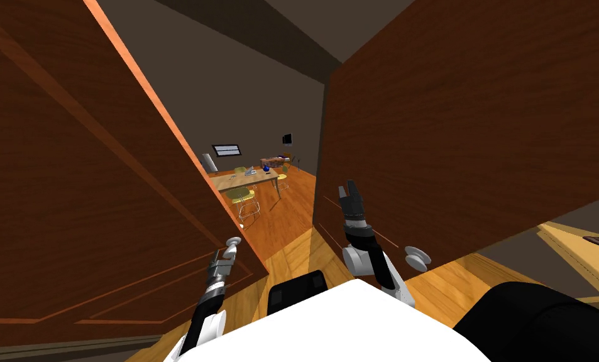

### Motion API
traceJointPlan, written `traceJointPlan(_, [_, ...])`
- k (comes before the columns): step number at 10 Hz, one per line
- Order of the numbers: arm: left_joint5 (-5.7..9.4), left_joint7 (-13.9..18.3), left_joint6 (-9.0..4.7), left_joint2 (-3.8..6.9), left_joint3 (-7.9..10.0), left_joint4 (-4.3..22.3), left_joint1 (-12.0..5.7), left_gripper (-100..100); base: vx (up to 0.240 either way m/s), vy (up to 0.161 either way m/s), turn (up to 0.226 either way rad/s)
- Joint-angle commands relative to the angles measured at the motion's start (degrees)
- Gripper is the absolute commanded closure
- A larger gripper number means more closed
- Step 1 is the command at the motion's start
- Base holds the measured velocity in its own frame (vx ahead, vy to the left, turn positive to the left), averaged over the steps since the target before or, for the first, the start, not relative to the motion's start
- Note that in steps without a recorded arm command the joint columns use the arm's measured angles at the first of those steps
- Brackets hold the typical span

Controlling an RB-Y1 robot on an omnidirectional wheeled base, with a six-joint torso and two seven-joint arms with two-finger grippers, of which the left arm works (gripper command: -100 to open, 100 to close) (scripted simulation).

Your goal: Pull the door open

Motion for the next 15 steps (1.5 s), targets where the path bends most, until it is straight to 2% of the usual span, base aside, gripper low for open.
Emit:
traceJointPlan(1, [0.80, 2.14, 0.74, -0.40, -0.36, -0.97, 0.15, -100, -0.077, -0.033, -0.037])
traceJointPlan(6, [4.04, 10.09, 2.02, -1.39, -1.60, -2.06, -0.33, -100, -0.088, 0.003, -0.045])
traceJointPlan(7, [4.04, 10.67, 2.02, -1.39, -1.60, -2.06, -0.33, -100, -0.064, 0.016, -0.016])
traceJointPlan(9, [5.54, 14.28, 2.61, -1.84, -2.18, -2.56, -0.56, -100, -0.068, 0.019, -0.040])
traceJointPlan(10, [5.54, 14.63, 2.61, -1.84, -2.18, -2.56, -0.56, -100, -0.059, 0.011, -0.021])
traceJointPlan(12, [7.09, 18.34, 3.22, -2.32, -2.78, -3.08, -0.79, -100, -0.073, 0.015, -0.039])
traceJointPlan(13, [7.09, 18.74, 3.22, -2.32, -2.78, -3.08, -0.79, -100, -0.058, 0.014, -0.023])
traceJointPlan(15, [8.66, 22.38, 3.84, -2.79, -3.39, -3.60, -1.02, -100, -0.061, 0.014, -0.046])
